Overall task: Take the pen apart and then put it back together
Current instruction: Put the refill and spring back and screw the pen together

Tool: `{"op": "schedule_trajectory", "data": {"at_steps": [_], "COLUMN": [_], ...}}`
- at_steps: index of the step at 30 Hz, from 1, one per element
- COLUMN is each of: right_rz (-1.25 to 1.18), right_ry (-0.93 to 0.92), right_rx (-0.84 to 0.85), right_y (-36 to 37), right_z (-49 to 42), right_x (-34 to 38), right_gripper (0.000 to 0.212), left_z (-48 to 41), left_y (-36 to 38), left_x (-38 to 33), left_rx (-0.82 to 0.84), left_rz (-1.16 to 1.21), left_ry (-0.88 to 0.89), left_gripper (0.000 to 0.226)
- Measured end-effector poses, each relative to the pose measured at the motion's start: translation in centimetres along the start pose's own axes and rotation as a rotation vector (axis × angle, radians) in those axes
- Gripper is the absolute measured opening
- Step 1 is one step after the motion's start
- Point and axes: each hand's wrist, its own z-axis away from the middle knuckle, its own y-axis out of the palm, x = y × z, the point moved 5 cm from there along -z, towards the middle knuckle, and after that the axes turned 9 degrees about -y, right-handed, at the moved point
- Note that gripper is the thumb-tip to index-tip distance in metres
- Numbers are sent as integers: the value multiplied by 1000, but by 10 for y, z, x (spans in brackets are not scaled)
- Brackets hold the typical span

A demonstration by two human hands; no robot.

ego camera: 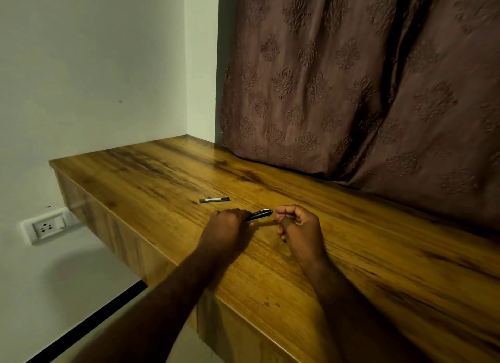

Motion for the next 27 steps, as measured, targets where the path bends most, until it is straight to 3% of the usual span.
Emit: {"op": "schedule_trajectory", "data": {"at_steps": [5, 11, 25, 27], "right_rz": [185, 447, 651, 677], "right_ry": [-32, 22, -11, -15], "right_rx": [-100, -9, 166, 164], "right_y": [-11, -6, 8, 9], "right_z": [-5, -16, -31, -31], "right_x": [-2, -17, -21, -20], "right_gripper": [8, 7, 7, 15], "left_z": [0, 0, -5, -3], "left_y": [-3, -4, -5, -7], "left_x": [0, 4, 5, 3], "left_rx": [-23, -59, -77, -86], "left_rz": [-2, -48, -49, -46], "left_ry": [-68, -97, -74, -65], "left_gripper": [29, 19, 12, 13]}}
